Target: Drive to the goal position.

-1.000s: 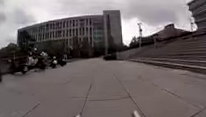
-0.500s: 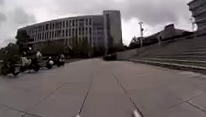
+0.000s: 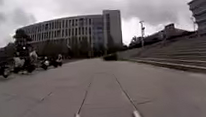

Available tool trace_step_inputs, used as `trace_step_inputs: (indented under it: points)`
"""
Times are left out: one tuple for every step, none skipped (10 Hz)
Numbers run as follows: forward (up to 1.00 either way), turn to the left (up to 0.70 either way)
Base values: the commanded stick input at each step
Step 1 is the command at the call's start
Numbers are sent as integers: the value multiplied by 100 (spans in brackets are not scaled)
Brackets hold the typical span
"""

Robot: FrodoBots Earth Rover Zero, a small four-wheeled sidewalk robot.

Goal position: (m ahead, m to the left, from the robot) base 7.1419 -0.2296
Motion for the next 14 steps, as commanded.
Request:
trace_step_inputs:
  points:
    - [100, 0]
    - [100, 0]
    - [100, 0]
    - [100, 0]
    - [100, 0]
    - [100, 0]
    - [100, 0]
    - [100, 0]
    - [100, 0]
    - [100, 0]
    - [100, 0]
    - [100, 0]
    - [100, 0]
    - [100, 0]
